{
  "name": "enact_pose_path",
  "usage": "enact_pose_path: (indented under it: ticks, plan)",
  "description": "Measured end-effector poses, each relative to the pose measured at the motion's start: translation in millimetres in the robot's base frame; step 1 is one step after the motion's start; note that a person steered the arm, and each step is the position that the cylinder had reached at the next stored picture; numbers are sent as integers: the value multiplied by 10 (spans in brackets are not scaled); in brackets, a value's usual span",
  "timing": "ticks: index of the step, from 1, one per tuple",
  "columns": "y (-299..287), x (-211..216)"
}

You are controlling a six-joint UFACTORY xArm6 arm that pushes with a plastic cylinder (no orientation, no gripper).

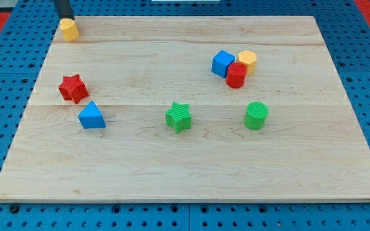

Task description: Move the yellow hexagon vertical to the blue triangle

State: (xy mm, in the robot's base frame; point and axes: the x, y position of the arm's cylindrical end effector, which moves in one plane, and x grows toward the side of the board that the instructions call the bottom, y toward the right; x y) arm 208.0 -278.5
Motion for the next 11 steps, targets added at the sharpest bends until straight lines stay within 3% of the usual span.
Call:
enact_pose_path:
  ticks: [2,3,5,7,8,11]
  plan:
    - [375,315]
    - [-73,407]
    - [563,581]
    - [517,652]
    - [739,920]
    - [1008,920]
